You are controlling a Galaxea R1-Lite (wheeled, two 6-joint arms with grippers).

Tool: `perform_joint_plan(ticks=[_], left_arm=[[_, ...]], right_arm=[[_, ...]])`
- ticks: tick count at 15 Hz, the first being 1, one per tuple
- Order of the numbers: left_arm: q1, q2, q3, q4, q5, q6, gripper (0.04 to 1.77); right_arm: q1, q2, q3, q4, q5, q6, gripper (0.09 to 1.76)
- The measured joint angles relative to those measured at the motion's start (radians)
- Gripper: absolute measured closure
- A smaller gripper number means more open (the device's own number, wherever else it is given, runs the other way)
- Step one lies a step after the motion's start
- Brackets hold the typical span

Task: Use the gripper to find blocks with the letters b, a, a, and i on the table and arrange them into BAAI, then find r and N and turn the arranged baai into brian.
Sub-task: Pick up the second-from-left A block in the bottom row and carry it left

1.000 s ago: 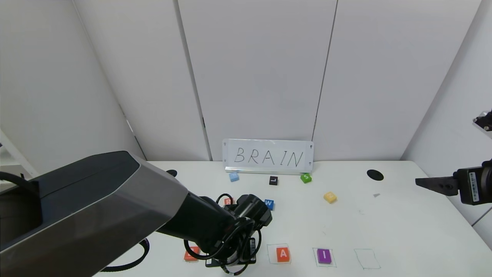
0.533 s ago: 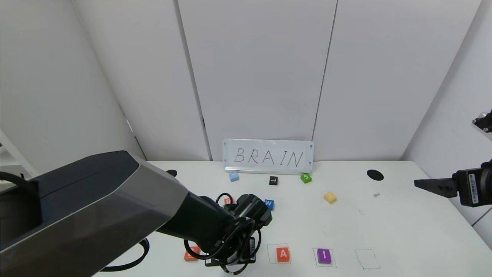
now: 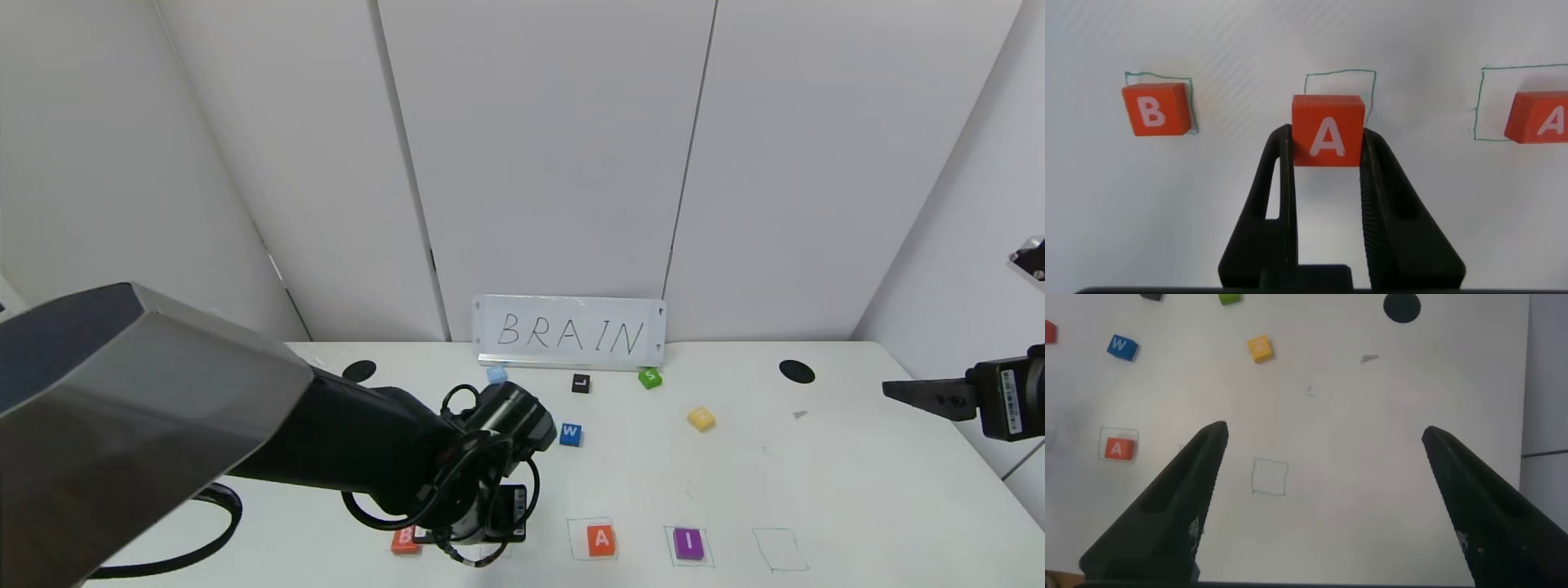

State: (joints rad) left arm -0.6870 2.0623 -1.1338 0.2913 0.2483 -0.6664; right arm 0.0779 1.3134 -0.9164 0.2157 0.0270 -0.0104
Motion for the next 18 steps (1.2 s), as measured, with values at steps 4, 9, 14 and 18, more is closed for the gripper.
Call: perform_joint_plan(ticks=[4,9,14,18], left_arm=[[0.114,-0.092,0.009,0.055,-0.042,0.106,1.31],[0.290,-0.137,0.049,0.050,-0.095,0.260,1.31],[0.457,-0.131,0.055,-0.005,-0.149,0.439,1.31],[0.550,-0.103,0.057,-0.046,-0.160,0.560,1.31]], right_arm=[[0.007,-0.004,0.003,0.000,0.000,0.000,0.14],[0.008,-0.013,0.005,0.001,0.000,0.000,0.14],[0.008,-0.024,0.005,0.002,0.001,0.000,0.14],[0.012,-0.025,0.010,0.001,0.000,-0.001,0.14]])
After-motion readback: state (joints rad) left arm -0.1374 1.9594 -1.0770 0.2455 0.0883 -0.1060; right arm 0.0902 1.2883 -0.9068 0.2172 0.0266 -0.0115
